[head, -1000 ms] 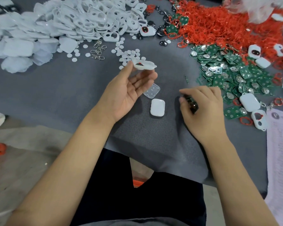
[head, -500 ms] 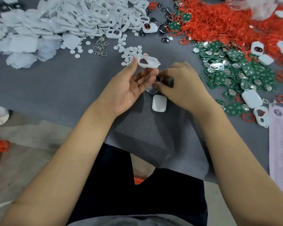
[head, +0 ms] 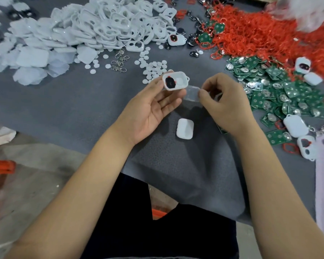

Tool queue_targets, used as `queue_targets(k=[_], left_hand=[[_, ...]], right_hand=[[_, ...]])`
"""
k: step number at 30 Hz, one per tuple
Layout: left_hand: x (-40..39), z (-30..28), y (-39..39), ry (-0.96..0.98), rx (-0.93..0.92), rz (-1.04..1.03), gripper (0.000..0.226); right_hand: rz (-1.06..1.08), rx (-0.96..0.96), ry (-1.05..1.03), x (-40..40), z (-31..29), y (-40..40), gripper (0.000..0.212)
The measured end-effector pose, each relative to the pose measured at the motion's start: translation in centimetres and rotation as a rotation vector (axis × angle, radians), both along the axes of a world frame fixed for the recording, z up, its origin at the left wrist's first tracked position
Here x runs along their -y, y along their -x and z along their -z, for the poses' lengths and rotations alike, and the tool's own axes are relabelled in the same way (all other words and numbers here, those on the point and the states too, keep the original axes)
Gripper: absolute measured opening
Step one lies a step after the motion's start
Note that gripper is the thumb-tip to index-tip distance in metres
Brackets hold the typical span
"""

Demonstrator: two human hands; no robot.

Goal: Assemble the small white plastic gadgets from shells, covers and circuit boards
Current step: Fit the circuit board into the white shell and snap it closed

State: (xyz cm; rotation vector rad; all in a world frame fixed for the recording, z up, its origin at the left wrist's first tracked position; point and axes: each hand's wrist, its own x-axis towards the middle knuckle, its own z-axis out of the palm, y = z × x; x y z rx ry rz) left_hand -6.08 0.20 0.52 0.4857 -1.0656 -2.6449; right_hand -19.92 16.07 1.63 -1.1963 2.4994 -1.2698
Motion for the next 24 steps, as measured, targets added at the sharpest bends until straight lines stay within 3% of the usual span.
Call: queue_targets(k=[5,12,19,24], left_hand=[[-0.1,0.1,0.1,0.038,0.004,0.012,0.037],[-0.1,0.7,0.0,0.165,-0.031,0.117,0.038],[-0.2,0.7,0.0,0.167,-0.022,0.101,0.037],[-0.3,0.6,0.1,0.193,-0.010,0.100,0.037]], right_hand=[[0.085,0.114,0.113,0.3,0.0,0.0,0.022],[0.123,0.160,0.191,0.2,0.4,0.5,0.017],[0.187,0.552,0.481,0.0,0.4,1.1,0.011],[0.161,0.690,0.560,0.2,0.0,0.8,0.010]])
